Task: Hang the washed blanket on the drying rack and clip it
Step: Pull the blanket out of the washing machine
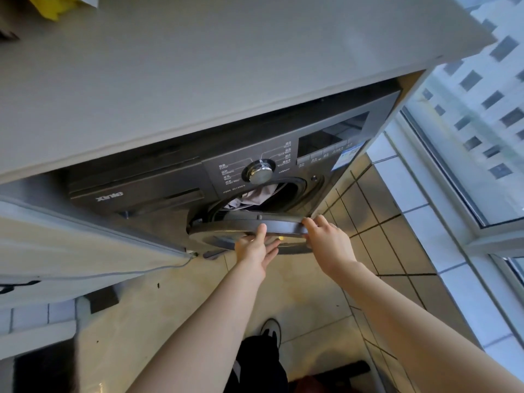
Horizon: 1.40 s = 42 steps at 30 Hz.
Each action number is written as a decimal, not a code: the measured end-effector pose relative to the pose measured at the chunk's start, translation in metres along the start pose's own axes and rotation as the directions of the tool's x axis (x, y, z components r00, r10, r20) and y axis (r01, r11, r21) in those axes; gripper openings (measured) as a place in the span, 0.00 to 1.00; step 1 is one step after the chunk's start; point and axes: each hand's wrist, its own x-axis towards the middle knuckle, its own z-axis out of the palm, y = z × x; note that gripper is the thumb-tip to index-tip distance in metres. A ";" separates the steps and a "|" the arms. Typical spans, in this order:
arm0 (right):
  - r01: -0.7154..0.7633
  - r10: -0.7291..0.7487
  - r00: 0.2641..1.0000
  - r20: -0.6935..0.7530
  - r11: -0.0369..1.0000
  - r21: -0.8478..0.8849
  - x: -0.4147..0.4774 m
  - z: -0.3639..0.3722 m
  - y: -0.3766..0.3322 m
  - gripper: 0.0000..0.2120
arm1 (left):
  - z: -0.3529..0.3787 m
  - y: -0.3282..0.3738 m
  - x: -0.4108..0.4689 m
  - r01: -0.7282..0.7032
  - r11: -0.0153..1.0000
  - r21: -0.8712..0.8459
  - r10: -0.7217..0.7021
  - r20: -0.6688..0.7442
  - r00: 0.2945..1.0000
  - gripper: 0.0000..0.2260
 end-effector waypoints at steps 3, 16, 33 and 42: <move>-0.013 0.014 1.000 0.028 1.000 -0.016 -0.030 0.006 -0.011 0.16 | -0.019 -0.014 -0.007 -0.008 0.999 0.047 0.008 0.016 1.000 0.15; -0.157 0.133 0.977 0.165 0.977 0.143 -0.153 0.057 -0.117 0.16 | -0.148 -0.046 -0.040 -0.201 0.887 0.416 0.200 0.048 0.979 0.08; -0.397 0.122 0.886 0.448 0.698 0.596 -0.175 0.127 -0.301 0.43 | -0.319 -0.038 -0.065 -0.474 0.466 0.747 0.574 0.152 0.804 0.17; -0.384 0.128 0.900 0.418 0.687 0.617 -0.168 0.131 -0.345 0.35 | -0.350 -0.027 -0.071 -0.489 0.383 0.784 0.643 0.154 0.750 0.17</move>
